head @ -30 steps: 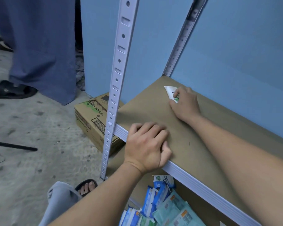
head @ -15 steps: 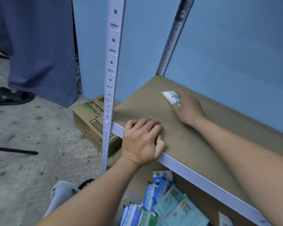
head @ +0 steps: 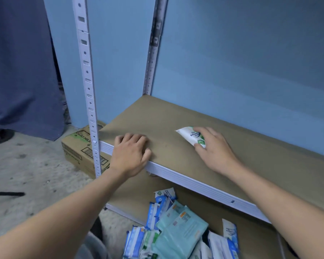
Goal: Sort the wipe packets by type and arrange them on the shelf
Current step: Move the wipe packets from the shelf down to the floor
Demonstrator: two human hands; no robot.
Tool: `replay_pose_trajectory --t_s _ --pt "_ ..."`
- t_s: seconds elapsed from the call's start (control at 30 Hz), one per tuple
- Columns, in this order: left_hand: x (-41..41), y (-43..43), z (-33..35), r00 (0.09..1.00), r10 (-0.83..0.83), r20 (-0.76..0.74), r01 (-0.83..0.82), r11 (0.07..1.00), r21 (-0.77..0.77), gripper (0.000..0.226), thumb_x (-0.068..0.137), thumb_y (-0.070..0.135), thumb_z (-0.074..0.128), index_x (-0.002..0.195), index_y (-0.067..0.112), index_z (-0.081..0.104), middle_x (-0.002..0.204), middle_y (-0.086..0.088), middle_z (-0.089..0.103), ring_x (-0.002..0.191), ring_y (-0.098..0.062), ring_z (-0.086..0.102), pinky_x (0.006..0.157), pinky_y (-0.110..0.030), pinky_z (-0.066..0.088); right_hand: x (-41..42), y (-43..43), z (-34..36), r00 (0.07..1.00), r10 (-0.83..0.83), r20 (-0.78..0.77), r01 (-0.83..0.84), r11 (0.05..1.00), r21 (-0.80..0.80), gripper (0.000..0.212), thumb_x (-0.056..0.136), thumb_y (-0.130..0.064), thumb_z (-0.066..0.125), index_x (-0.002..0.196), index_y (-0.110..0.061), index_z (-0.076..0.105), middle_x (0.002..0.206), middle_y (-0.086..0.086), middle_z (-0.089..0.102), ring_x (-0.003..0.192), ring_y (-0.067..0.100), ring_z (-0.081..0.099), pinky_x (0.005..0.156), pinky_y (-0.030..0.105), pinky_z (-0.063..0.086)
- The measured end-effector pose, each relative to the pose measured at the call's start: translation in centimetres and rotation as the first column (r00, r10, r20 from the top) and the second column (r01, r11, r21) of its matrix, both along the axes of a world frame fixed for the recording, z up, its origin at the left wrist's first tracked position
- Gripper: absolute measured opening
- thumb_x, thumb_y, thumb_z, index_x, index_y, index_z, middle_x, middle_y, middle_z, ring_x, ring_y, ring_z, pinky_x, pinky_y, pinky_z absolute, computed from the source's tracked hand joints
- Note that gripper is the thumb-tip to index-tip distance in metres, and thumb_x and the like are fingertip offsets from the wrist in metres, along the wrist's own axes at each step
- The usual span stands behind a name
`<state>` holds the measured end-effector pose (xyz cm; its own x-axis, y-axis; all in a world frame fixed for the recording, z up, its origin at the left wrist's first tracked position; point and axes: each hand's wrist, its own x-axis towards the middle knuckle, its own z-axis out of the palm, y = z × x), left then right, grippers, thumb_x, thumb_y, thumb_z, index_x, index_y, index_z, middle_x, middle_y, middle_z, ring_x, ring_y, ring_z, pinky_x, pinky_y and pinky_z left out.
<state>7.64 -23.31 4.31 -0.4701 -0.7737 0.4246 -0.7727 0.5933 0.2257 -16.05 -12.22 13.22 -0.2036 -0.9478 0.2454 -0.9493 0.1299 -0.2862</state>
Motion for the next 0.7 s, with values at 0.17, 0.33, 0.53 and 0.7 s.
replay_pose_trajectory --t_s 0.17,0.33,0.53,0.7 --pt "-3.4 1.5 1.6 0.992 -0.108 0.07 0.105 0.993 0.056 0.058 0.086 0.057 0.023 0.117 0.026 0.062 0.124 0.008 0.064 0.117 -0.02 0.052 0.1 -0.041 0.031 -1.3 7.7 -1.6 0.998 -0.028 0.058 0.031 0.998 -0.053 0.042 0.096 -0.021 0.054 0.138 -0.026 0.052 0.135 -0.009 0.051 0.114 0.02 0.048 0.094 0.032 0.041" --pt "-8.7 4.1 3.4 0.963 -0.246 0.108 0.238 0.968 0.08 0.073 0.081 0.058 0.013 0.133 0.027 0.056 0.142 0.008 0.056 0.133 -0.018 0.044 0.107 -0.039 0.027 -2.6 14.5 -3.5 0.993 -0.081 0.087 0.092 0.989 -0.12 0.037 0.097 -0.02 0.056 0.134 -0.023 0.055 0.135 -0.011 0.05 0.115 0.017 0.046 0.096 0.03 0.039" --pt "-14.8 6.0 3.5 0.944 -0.305 0.124 0.282 0.944 0.171 0.06 0.092 0.059 0.032 0.141 0.027 0.05 0.151 0.006 0.047 0.143 -0.018 0.034 0.114 -0.042 0.023 -1.8 21.8 -7.8 0.98 -0.13 0.15 0.164 0.956 -0.243 0.035 0.096 -0.019 0.057 0.131 -0.022 0.059 0.137 -0.012 0.048 0.12 0.015 0.047 0.096 0.038 0.049" --pt "-16.6 5.7 1.6 0.947 -0.282 0.153 0.251 0.948 0.194 0.06 0.093 0.068 0.038 0.141 0.032 0.047 0.152 0.011 0.045 0.144 -0.016 0.032 0.114 -0.043 0.022 -0.9 25.1 -11.8 0.973 -0.178 0.149 0.217 0.926 -0.308 0.036 0.094 -0.013 0.063 0.13 -0.018 0.06 0.142 -0.005 0.046 0.12 0.021 0.05 0.096 0.035 0.048"
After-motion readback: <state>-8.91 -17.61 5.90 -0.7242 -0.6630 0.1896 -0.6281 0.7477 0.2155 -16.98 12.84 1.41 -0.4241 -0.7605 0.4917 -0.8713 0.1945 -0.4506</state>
